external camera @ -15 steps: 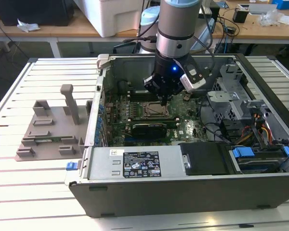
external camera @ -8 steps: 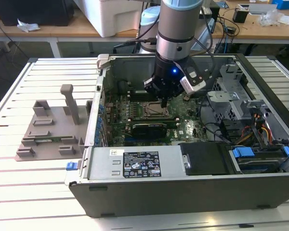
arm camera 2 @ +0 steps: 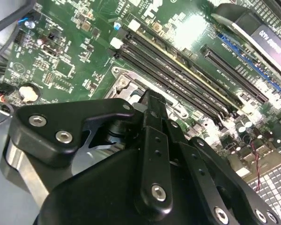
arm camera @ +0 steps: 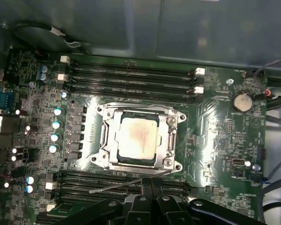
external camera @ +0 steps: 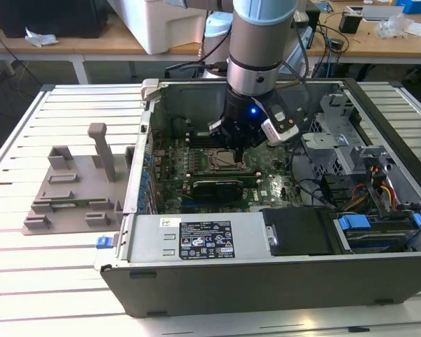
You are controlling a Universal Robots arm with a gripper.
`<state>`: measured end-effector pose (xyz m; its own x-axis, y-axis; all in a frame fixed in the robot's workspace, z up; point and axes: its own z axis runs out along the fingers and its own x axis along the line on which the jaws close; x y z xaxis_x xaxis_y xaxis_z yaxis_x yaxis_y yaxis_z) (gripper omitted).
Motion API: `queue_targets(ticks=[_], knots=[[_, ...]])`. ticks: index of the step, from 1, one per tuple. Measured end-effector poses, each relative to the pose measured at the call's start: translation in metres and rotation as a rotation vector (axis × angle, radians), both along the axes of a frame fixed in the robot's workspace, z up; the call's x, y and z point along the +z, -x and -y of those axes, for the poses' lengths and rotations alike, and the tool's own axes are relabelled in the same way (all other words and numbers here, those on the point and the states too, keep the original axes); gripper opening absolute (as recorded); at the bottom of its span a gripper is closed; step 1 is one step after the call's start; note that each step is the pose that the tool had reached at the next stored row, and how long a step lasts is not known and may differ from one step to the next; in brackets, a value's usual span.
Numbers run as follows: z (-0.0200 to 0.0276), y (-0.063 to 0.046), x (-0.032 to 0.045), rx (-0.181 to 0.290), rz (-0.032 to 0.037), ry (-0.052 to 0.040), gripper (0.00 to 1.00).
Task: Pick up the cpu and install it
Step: 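Install the second cpu locking lever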
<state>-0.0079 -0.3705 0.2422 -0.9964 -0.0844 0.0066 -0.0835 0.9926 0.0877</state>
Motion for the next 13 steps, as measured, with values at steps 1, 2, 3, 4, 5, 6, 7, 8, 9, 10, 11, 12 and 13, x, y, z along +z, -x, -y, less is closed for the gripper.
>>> queue_targets(ticks=[1, 2, 3, 4, 5, 6, 7, 8, 9, 10, 11, 12, 13], knots=[[0.0003, 0.003, -0.0024, 0.0, -0.0001, 0.0001, 0.11], [0.0007, 0.01, -0.0044, 0.001, -0.0001, 0.0002, 0.11], [0.0009, 0.013, -0.0051, 0.001, -0.0001, 0.0002, 0.11], [0.0009, 0.016, -0.0059, 0.001, 0.0, 0.0001, 0.11], [0.0011, 0.022, -0.0074, 0.002, 0.0, 0.0001, 0.11], [0.0012, 0.028, -0.0094, 0.002, -0.0001, 0.0001, 0.11], [0.0014, 0.031, -0.0113, 0.003, 0.0, 0.0001, 0.11], [0.0016, 0.032, -0.0131, 0.003, 0.0, 0.0001, 0.11], [0.0019, 0.034, -0.0149, 0.003, -0.0001, 0.0001, 0.11], [0.0022, 0.036, -0.0167, 0.004, 0.0, 0.0001, 0.11], [0.0028, 0.038, -0.0199, 0.005, 0.0, 0.0001, 0.11], [0.003, 0.04, -0.0234, 0.006, 0.0, 0.0001, 0.11], [0.0031, 0.045, -0.0261, 0.007, 0.0, 0.0002, 0.11]])
